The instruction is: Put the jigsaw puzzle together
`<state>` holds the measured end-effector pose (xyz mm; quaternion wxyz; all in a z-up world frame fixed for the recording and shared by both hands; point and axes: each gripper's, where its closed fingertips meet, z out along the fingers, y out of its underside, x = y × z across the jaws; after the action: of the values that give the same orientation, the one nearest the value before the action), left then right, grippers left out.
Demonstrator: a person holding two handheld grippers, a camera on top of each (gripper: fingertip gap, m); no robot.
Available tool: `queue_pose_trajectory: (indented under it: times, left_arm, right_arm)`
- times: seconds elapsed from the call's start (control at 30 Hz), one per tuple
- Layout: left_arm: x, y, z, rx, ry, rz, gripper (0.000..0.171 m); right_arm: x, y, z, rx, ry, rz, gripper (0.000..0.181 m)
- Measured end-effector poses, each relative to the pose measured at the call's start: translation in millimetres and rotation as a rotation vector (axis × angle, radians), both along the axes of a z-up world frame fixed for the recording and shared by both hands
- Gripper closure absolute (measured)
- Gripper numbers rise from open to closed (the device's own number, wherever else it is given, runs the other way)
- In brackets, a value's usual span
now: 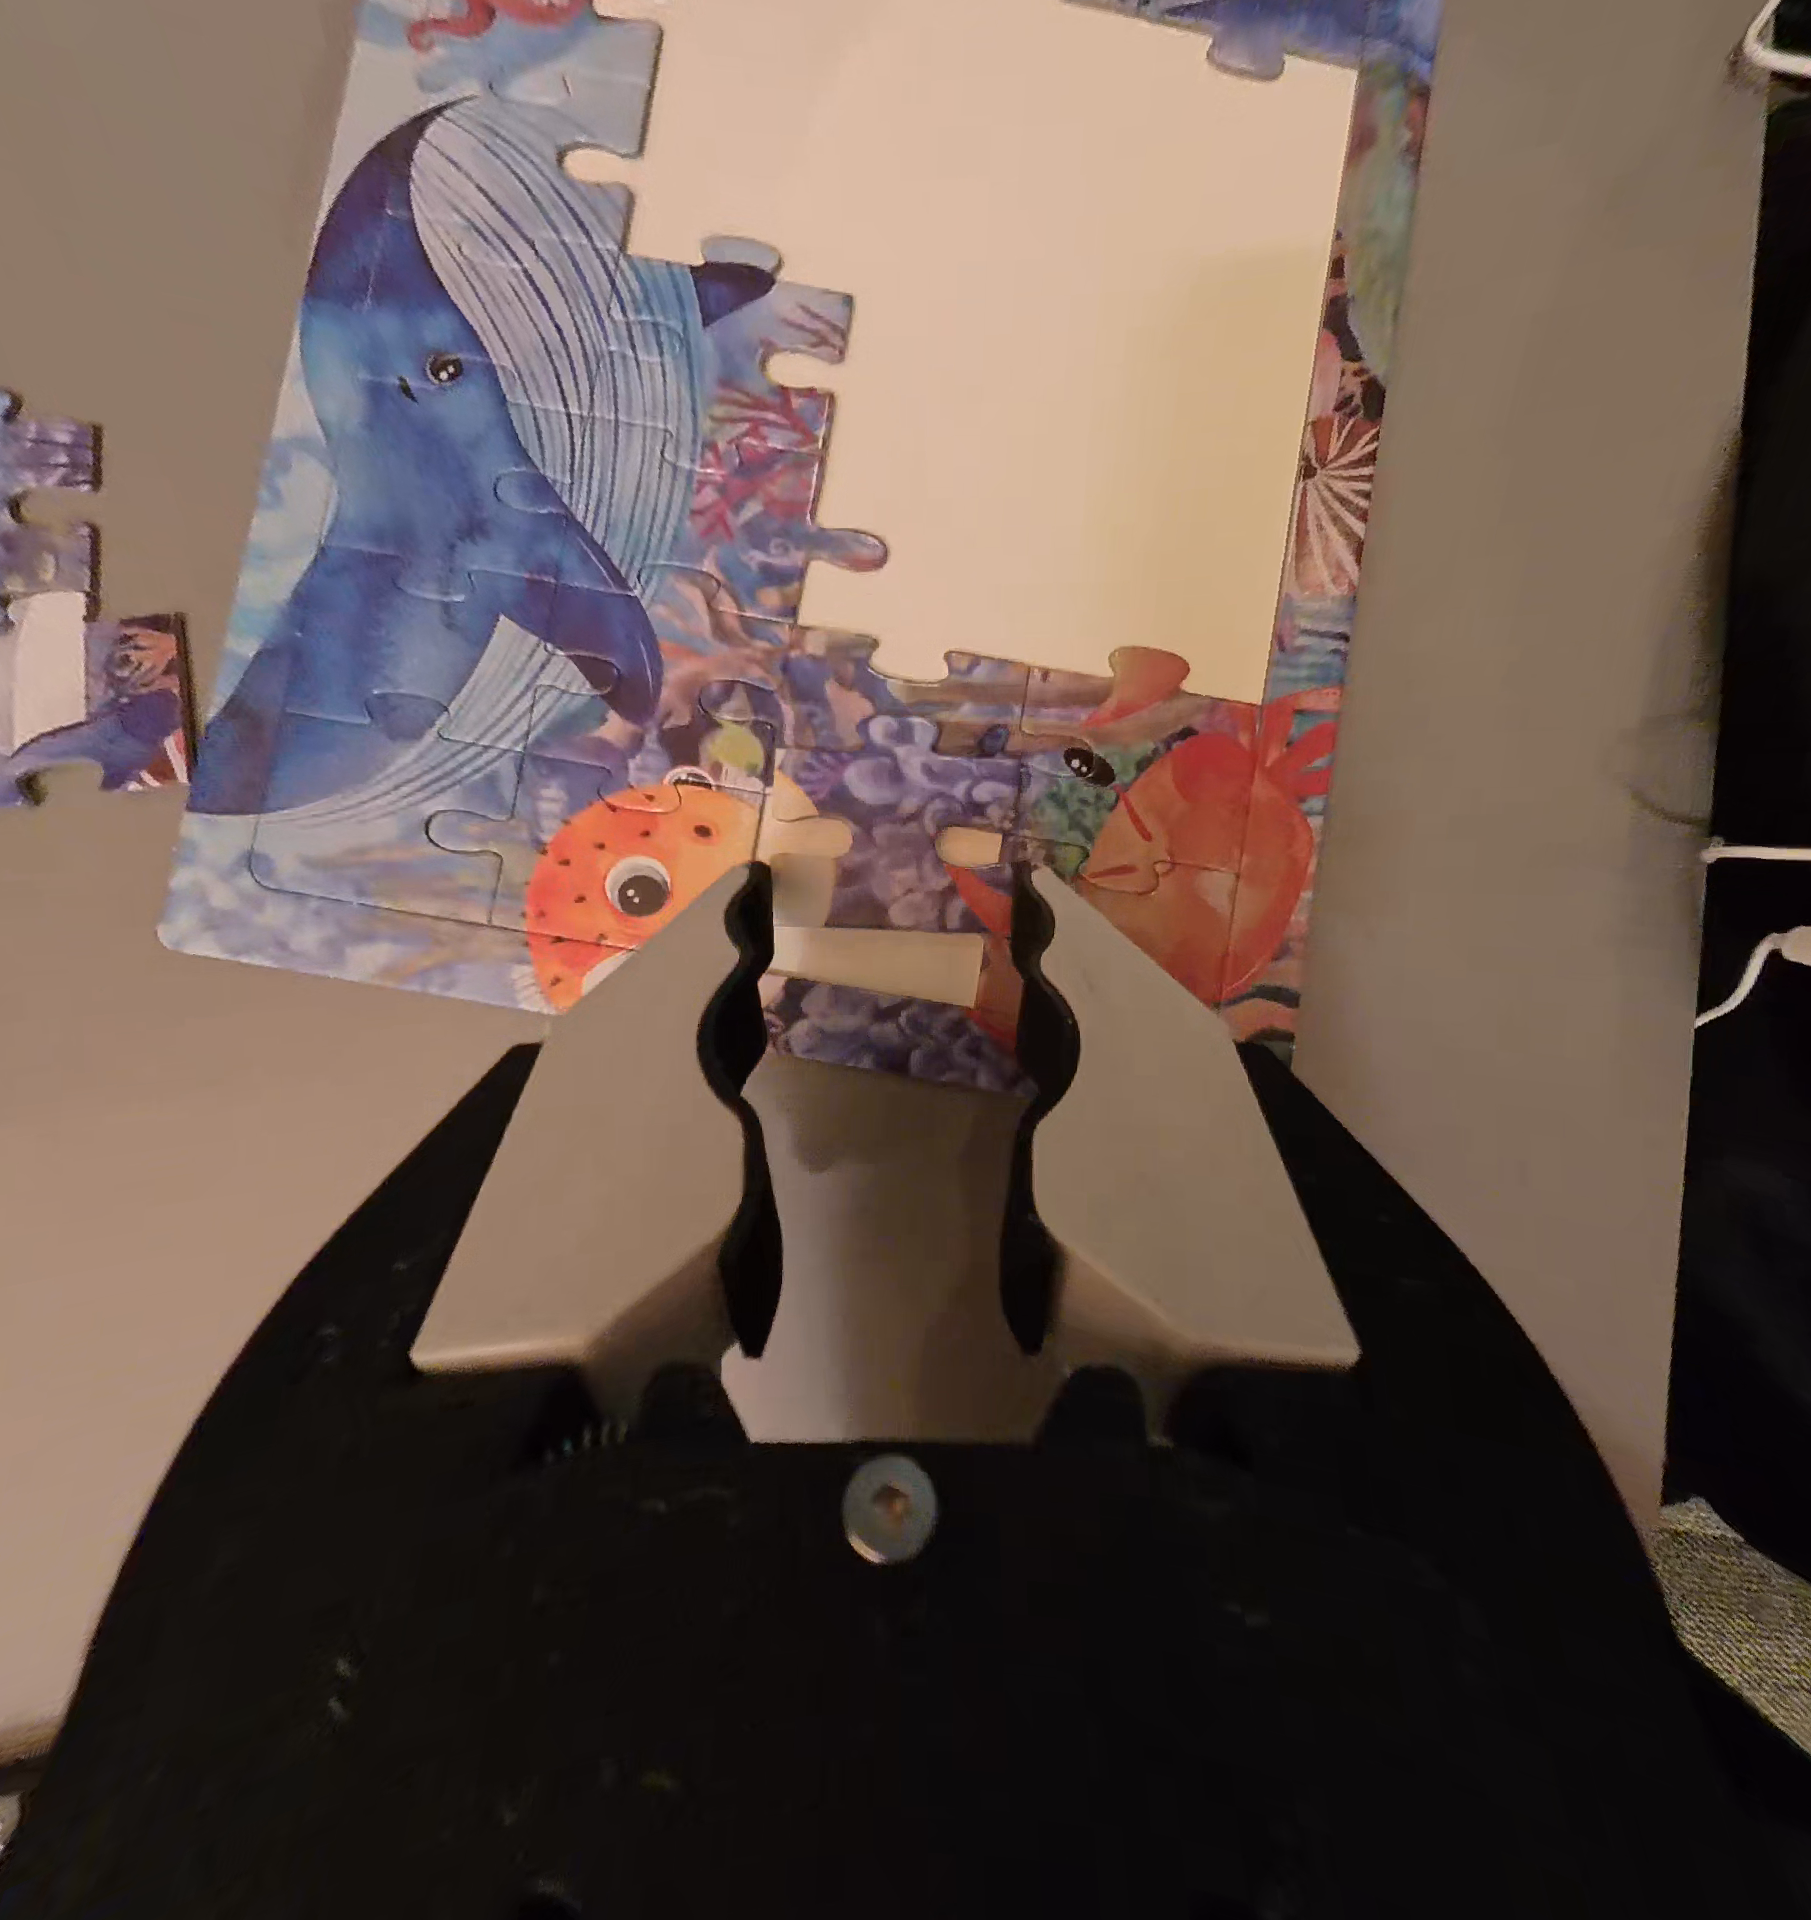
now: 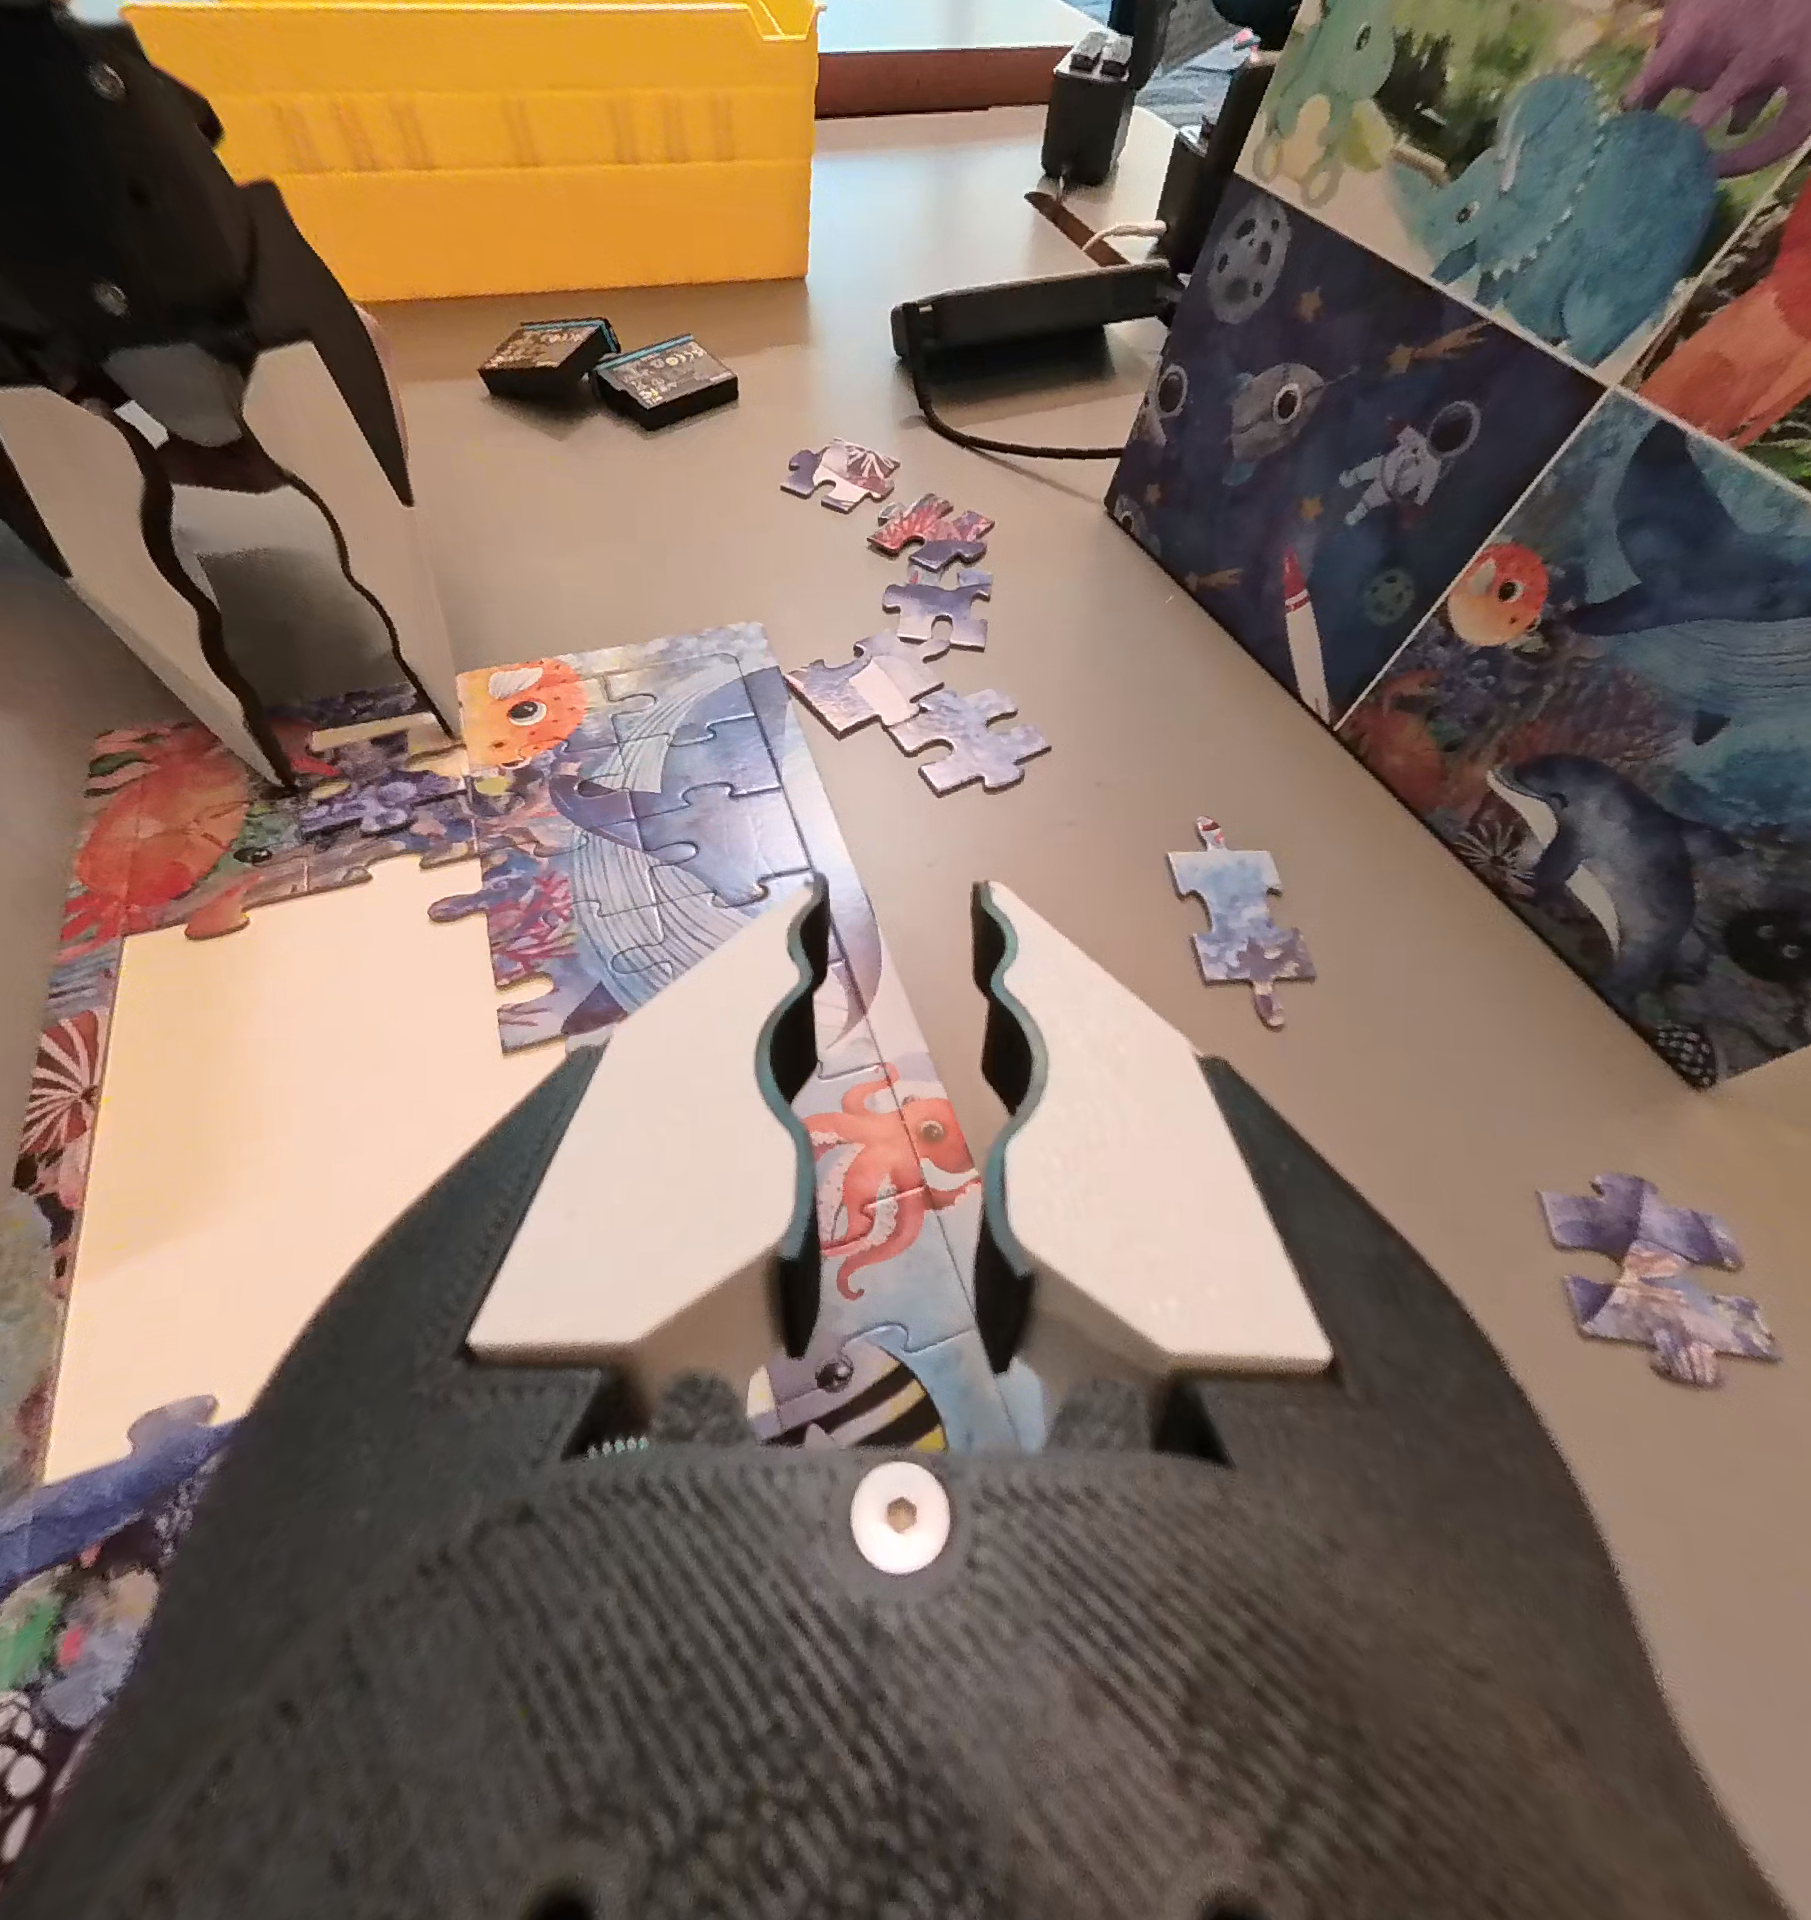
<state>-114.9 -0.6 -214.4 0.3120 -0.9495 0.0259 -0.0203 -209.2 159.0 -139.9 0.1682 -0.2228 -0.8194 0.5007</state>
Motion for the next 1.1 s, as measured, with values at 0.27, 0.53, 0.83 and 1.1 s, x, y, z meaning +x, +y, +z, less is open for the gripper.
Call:
queue_pose_trajectory:
  times: [0.27, 0.53, 0.83, 1.1]
  left_arm:
    - [-3.7, -5.1, -0.5, -0.007, 0.003, -0.012, 0.127]
    - [-2.6, -10.0, 1.8, 0.009, -0.003, -0.004, 0.123]
    - [-4.8, -12.7, 0.9, 0.076, 0.009, 0.027, 0.123]
    - [-7.9, -14.9, 4.7, 0.144, -0.028, 0.03, 0.123]
  right_arm:
    - [2.8, -7.5, -1.5, -0.006, -0.011, 0.008, 0.154]
    - [47.9, -87.9, -8.1, 0.043, -0.039, 0.191, 0.147]
    - [102.8, -162.6, -57.6, 0.201, -0.217, 0.416, 0.158]
    - [100.0, -169.7, -67.3, 0.157, -0.31, 0.429, 0.166]
